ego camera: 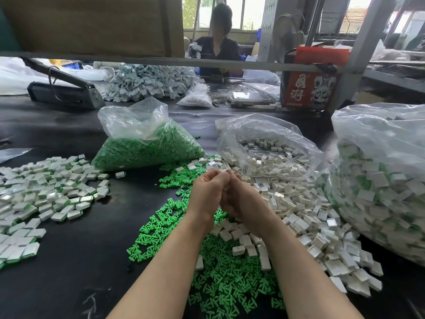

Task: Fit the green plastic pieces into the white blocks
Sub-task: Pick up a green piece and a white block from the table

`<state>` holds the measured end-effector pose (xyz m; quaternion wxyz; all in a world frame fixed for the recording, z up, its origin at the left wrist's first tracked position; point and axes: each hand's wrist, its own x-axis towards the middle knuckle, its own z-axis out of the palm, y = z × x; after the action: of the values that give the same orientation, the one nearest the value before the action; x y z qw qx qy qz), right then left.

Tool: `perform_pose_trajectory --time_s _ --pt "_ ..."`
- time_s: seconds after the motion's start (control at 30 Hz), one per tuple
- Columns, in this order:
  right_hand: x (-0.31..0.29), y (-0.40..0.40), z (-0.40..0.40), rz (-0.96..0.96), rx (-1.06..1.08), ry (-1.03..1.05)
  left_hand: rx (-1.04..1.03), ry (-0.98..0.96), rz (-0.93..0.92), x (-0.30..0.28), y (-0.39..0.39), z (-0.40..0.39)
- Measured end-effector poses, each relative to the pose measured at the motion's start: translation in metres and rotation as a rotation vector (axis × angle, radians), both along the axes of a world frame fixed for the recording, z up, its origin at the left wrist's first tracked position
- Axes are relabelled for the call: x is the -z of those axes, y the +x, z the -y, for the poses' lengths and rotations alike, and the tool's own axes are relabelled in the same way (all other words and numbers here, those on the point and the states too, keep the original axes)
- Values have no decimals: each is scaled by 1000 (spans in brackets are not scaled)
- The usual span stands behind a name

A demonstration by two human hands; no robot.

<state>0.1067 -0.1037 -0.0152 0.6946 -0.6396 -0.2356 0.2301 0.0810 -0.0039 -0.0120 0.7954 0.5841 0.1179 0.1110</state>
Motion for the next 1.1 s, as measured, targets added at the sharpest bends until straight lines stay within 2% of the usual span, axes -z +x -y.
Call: perform_pose_trajectory --time_s 0.87,1.1 --pt "-5 -3 2 -49 77 -14 141 -71 56 -3 -5 -3" --pt "-1 -3 -3 -37 89 48 176 -47 36 -2 -5 -8"
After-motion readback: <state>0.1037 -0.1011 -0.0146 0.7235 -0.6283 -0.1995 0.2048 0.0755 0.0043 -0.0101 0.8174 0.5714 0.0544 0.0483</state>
